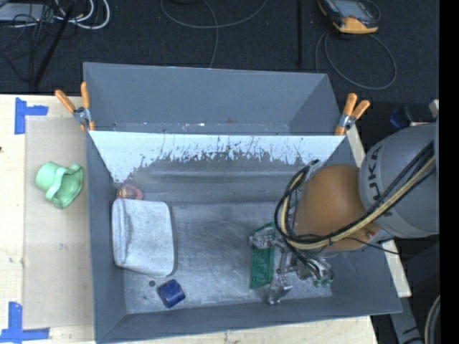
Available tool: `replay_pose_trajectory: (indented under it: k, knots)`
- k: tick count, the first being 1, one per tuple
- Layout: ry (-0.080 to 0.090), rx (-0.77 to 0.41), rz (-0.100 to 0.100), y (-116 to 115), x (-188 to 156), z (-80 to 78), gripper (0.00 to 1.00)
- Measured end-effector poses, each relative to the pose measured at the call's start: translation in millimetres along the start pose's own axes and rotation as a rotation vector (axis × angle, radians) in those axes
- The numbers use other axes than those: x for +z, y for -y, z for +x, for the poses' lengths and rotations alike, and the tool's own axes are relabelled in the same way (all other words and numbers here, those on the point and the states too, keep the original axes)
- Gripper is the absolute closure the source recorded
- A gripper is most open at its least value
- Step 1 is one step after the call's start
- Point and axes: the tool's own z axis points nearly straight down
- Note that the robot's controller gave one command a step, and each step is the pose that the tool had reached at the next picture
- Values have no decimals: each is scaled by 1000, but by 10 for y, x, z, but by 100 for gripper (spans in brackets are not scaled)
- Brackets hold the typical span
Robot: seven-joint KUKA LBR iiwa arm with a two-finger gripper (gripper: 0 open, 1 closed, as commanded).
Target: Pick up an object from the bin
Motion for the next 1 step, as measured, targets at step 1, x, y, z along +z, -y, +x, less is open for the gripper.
replay_pose_trajectory:
  k: [1]
  knots:
    - [-27, -482, -11, 91, -1479, -21, 100]
